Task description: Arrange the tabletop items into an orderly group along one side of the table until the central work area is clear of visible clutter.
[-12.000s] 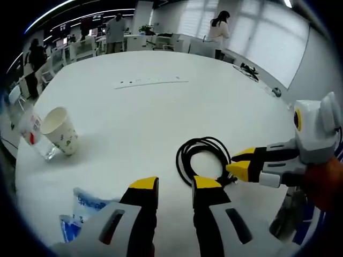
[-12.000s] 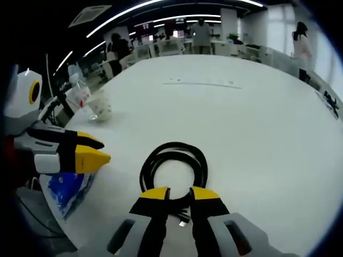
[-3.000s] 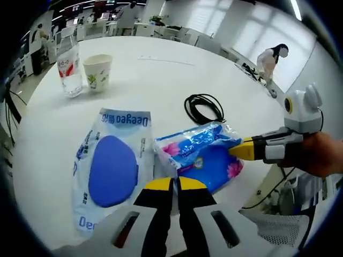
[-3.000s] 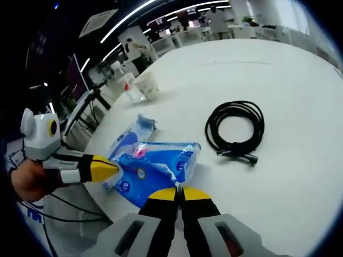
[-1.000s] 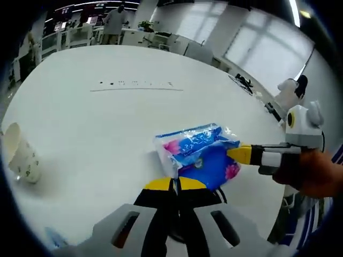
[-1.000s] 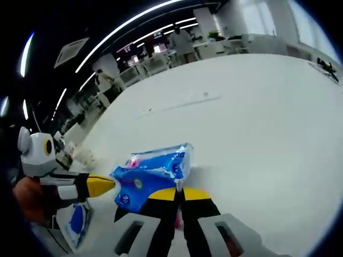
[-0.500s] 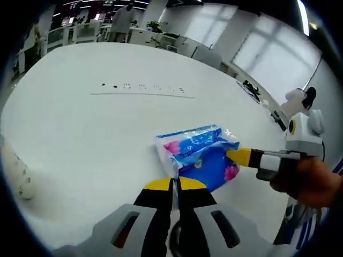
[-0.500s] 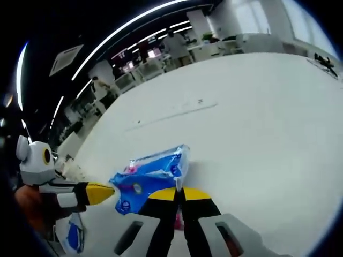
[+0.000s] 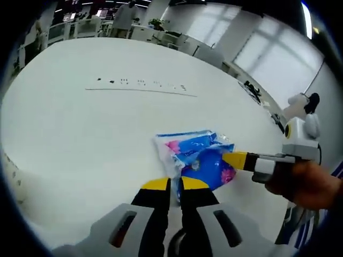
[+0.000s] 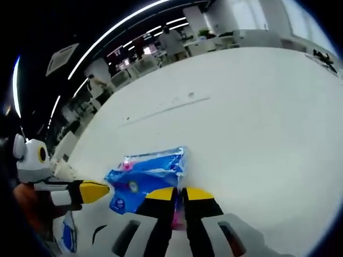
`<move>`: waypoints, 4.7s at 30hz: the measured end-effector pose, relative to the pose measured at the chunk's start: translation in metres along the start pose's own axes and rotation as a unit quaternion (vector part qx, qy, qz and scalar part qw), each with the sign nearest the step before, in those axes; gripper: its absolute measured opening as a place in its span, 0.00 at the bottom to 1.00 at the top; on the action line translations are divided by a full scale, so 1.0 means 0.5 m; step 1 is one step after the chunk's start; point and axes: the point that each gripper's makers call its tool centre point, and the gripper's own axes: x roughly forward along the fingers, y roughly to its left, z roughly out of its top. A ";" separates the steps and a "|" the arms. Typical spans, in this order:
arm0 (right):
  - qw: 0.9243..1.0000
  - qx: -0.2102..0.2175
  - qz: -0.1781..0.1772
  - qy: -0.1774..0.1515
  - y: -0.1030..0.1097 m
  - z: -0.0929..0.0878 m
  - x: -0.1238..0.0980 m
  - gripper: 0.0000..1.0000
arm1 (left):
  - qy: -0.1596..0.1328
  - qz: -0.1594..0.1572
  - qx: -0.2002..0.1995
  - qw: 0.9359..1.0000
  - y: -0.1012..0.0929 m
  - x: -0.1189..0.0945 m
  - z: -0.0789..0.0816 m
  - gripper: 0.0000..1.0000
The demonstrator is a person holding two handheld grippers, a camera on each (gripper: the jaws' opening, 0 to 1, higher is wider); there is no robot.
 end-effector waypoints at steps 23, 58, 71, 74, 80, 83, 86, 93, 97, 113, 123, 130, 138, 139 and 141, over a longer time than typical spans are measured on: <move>0.998 -0.058 -0.006 -0.014 0.006 -0.013 -0.090 0.16 | -0.034 0.023 -0.023 0.999 0.031 -0.142 -0.056 0.14; 0.995 -0.090 0.029 -0.012 0.189 -0.168 -0.184 0.14 | -0.076 0.053 -0.037 0.995 0.077 -0.362 -0.179 0.11; 0.991 -0.114 0.061 0.015 0.283 -0.255 -0.211 0.14 | -0.083 0.070 -0.055 0.993 0.112 -0.470 -0.251 0.10; 0.990 -0.121 0.071 0.022 0.300 -0.270 -0.210 0.15 | -0.081 0.077 -0.061 0.992 0.138 -0.487 -0.275 0.10; 0.985 -0.140 0.093 0.038 0.338 -0.298 -0.212 0.16 | -0.074 0.104 -0.074 0.989 0.183 -0.526 -0.330 0.11; 0.982 -0.150 0.102 0.046 0.354 -0.315 -0.214 0.16 | -0.075 0.113 -0.091 0.987 0.190 -0.550 -0.354 0.11; 0.980 -0.158 0.110 0.055 0.367 -0.331 -0.213 0.16 | -0.076 0.125 -0.105 0.984 0.197 -0.570 -0.378 0.11; 0.974 -0.174 0.128 0.074 0.394 -0.343 -0.207 0.18 | -0.074 0.143 -0.139 0.977 0.201 -0.602 -0.418 0.12; 0.970 -0.180 0.139 0.082 0.409 -0.341 -0.197 0.22 | -0.072 0.147 -0.148 0.975 0.187 -0.619 -0.433 0.15; 0.944 -0.232 0.185 0.147 0.492 -0.381 -0.155 0.51 | -0.048 0.134 -0.233 0.962 0.178 -0.627 -0.500 0.42; 0.930 -0.265 0.191 0.170 0.507 -0.381 -0.143 0.62 | -0.056 0.120 -0.270 0.954 0.182 -0.621 -0.506 0.49; 0.919 -0.291 0.191 0.186 0.518 -0.379 -0.134 0.74 | -0.052 0.106 -0.274 0.955 0.181 -0.607 -0.506 0.62; 0.909 -0.317 0.195 0.189 0.539 -0.366 -0.114 0.77 | -0.053 0.105 -0.288 0.950 0.174 -0.607 -0.513 0.60; 0.909 -0.318 0.194 0.188 0.541 -0.365 -0.113 0.77 | -0.053 0.106 -0.292 0.949 0.172 -0.607 -0.514 0.59; 0.908 -0.320 0.195 0.188 0.547 -0.361 -0.107 0.75 | -0.056 0.107 -0.299 0.947 0.176 -0.606 -0.516 0.58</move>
